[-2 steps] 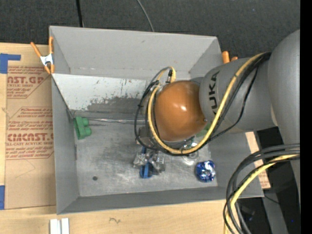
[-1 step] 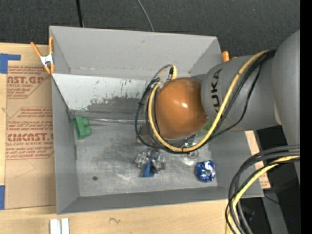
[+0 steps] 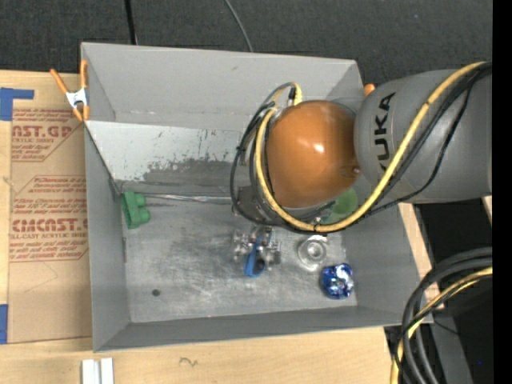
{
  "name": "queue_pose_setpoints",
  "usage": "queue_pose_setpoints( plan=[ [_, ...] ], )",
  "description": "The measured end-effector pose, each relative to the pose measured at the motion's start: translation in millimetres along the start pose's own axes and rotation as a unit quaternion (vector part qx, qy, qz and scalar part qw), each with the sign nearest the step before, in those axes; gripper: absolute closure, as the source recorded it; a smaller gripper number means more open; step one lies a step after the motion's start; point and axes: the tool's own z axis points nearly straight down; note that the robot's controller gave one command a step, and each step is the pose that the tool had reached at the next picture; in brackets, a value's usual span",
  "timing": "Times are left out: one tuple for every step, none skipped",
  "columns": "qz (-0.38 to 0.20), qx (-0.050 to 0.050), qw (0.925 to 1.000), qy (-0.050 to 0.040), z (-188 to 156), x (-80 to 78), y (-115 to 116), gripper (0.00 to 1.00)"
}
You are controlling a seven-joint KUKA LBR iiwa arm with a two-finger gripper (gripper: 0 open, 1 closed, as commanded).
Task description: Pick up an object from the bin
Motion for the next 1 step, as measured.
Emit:
queue_pose_setpoints(
  plan=[
    [0.001, -0.001, 1.0, 0.0005, -31.8, -1.7, -0.2, 1.0]
  ],
)
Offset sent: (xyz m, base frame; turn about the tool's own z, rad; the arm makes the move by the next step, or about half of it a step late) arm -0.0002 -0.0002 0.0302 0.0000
